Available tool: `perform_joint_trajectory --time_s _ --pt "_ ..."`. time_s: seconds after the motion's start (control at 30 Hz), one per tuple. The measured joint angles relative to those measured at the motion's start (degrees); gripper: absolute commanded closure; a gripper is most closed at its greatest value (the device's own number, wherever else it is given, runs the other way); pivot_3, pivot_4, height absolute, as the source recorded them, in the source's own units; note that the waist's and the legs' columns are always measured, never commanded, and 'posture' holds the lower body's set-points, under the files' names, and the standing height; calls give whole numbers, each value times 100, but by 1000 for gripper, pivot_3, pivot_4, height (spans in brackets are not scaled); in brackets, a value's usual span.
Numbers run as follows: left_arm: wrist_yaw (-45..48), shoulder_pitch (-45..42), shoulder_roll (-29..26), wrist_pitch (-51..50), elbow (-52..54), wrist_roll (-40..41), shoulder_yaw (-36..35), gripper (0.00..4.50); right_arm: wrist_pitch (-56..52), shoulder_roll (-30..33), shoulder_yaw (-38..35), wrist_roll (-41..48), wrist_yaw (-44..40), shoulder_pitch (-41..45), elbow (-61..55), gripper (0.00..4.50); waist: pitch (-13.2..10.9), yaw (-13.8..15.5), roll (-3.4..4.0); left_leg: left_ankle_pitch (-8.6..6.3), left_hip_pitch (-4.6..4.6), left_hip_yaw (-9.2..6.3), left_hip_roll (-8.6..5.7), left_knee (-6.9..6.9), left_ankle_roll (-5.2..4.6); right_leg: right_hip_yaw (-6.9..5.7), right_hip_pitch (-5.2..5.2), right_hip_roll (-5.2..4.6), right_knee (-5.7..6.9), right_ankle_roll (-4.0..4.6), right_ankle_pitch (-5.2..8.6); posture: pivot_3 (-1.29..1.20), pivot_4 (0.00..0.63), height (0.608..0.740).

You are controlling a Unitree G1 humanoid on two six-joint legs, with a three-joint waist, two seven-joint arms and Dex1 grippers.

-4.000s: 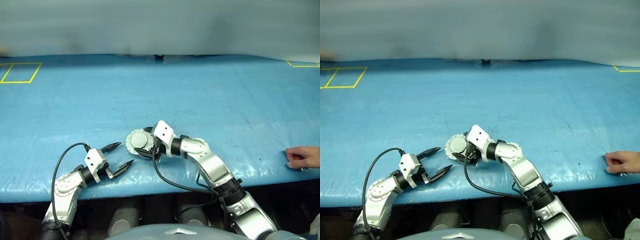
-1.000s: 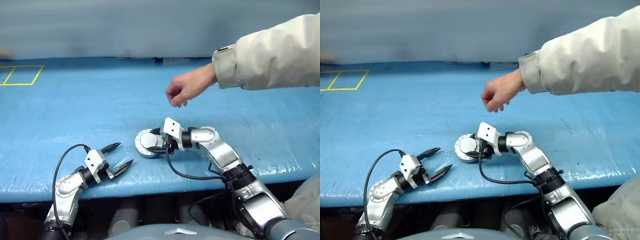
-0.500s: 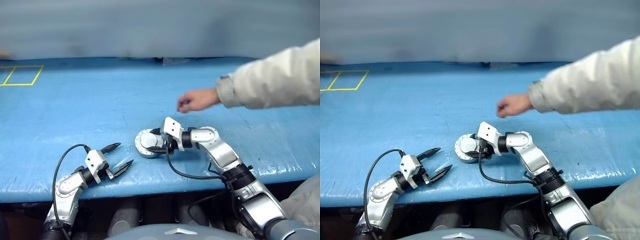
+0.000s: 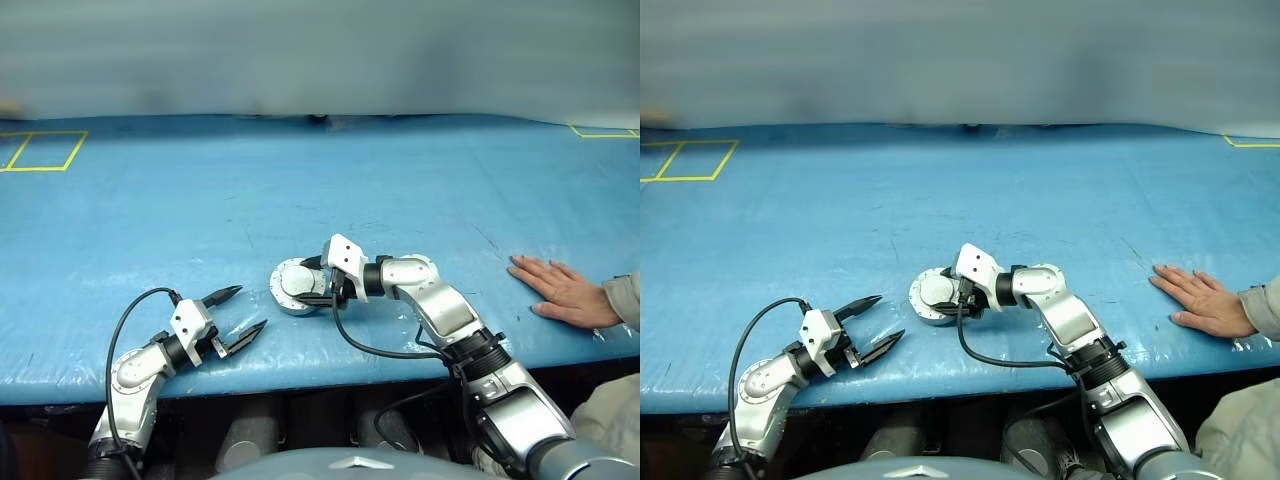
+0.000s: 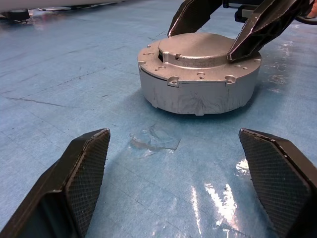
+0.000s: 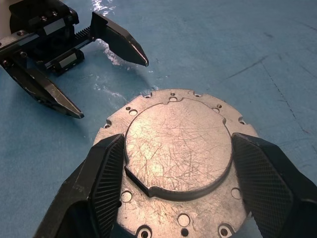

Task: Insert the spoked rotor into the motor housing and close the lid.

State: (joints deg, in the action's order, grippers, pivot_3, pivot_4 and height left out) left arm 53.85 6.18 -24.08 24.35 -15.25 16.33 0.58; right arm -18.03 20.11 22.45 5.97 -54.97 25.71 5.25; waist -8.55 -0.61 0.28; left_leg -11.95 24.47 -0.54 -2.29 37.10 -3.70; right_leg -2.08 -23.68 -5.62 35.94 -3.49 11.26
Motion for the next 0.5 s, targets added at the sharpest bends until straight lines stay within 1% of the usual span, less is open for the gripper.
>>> perform_joint_trajectory --time_s 0.5 --pt "-23 -7 44 -10 -4 13 -13 58 4 -3 -4 -4 5 -8 2 1445 0 -1 1 -1 4 -3 0 -3 0 5 -2 -3 -3 0 1 0 150 740"
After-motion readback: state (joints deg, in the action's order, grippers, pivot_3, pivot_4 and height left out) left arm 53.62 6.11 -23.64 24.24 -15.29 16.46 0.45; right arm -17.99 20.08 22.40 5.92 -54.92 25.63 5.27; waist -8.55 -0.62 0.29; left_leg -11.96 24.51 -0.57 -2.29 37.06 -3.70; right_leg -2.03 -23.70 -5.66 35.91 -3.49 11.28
